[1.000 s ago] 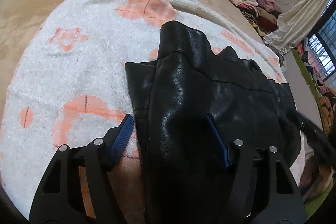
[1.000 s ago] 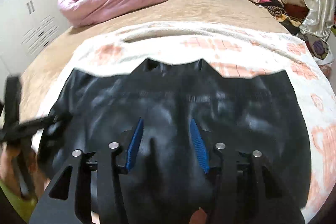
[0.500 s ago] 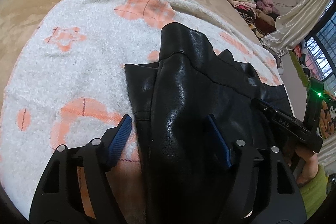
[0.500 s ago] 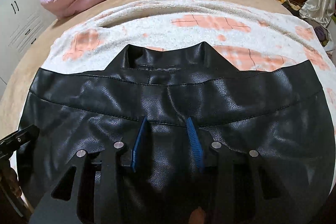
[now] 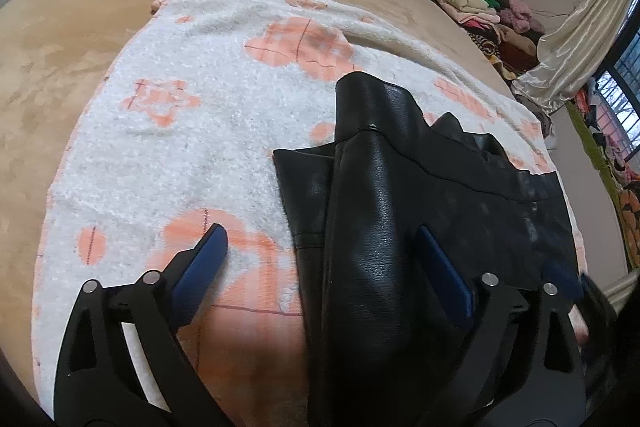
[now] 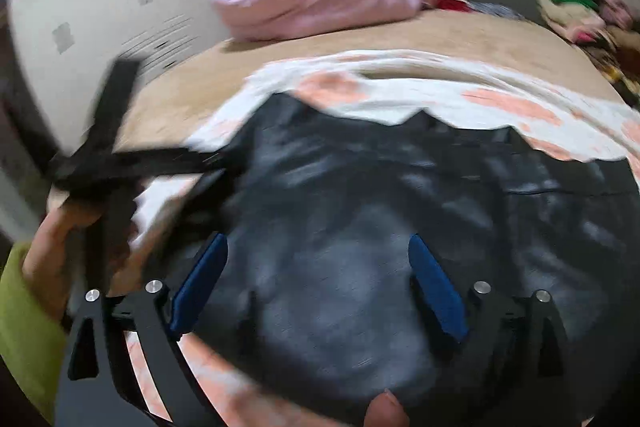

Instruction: Fold large clothes

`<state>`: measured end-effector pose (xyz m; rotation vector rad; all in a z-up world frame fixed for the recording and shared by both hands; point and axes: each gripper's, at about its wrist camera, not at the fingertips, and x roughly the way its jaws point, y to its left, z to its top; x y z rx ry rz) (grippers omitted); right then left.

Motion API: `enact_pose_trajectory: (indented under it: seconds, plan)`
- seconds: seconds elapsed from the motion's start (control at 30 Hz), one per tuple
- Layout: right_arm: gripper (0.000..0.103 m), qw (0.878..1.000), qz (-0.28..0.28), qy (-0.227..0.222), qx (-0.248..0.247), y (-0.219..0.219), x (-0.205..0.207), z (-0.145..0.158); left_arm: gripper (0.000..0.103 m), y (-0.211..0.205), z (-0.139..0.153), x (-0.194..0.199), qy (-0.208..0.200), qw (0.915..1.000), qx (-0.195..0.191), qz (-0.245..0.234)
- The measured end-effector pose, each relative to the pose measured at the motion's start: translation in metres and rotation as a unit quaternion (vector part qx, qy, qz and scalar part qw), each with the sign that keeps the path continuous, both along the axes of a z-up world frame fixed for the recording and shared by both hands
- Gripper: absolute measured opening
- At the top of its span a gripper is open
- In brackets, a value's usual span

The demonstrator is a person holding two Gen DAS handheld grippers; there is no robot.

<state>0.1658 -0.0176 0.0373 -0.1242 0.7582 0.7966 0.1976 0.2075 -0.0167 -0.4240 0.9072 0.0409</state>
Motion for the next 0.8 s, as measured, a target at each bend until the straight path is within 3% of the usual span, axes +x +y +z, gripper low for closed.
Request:
enact_pose_trajectory:
  seconds: [0.17,0.33,0.43,0.53,0.7,0.73,0.77,0.8]
  plan:
    - [0.096,0.995,0.066,-0.052,-0.050,0.029,-0.049,-0.007,0.089,0.002,-0.001,0.000,0.004,1.0000,-0.002,0.002]
    - [0.096,0.978,0.116,-0.113,-0.135,0.059,-0.082,-0.030,0.092,0.005,-0.004,0.001,0.009,0.9999,-0.005,0.004]
    - [0.096,0.959,0.109,-0.171,-0.199,0.079,-0.093,-0.045,0.092,0.007,-0.007,0.001,0.012,0.9998,-0.014,0.004]
    - [0.098,0.945,0.109,-0.202,-0.233,0.089,-0.094,-0.056,0.092,0.008,-0.009,0.003,0.016,0.9997,-0.016,0.001]
    - [0.097,0.938,0.102,-0.218,-0.248,0.108,-0.084,-0.060,0.093,0.010,-0.014,0.005,0.021,0.9995,-0.025,0.000]
    - [0.096,0.935,0.100,-0.231,-0.249,0.111,-0.084,-0.059,0.093,0.011,-0.015,0.005,0.021,0.9994,-0.027,0.000]
    - [0.081,0.933,0.101,-0.240,-0.247,0.109,-0.090,-0.058,0.093,0.011,-0.016,0.005,0.023,0.9993,-0.031,0.001]
    - [0.060,0.930,0.114,-0.252,-0.241,0.109,-0.097,-0.056,0.093,0.012,-0.016,0.005,0.023,0.9992,-0.034,0.002]
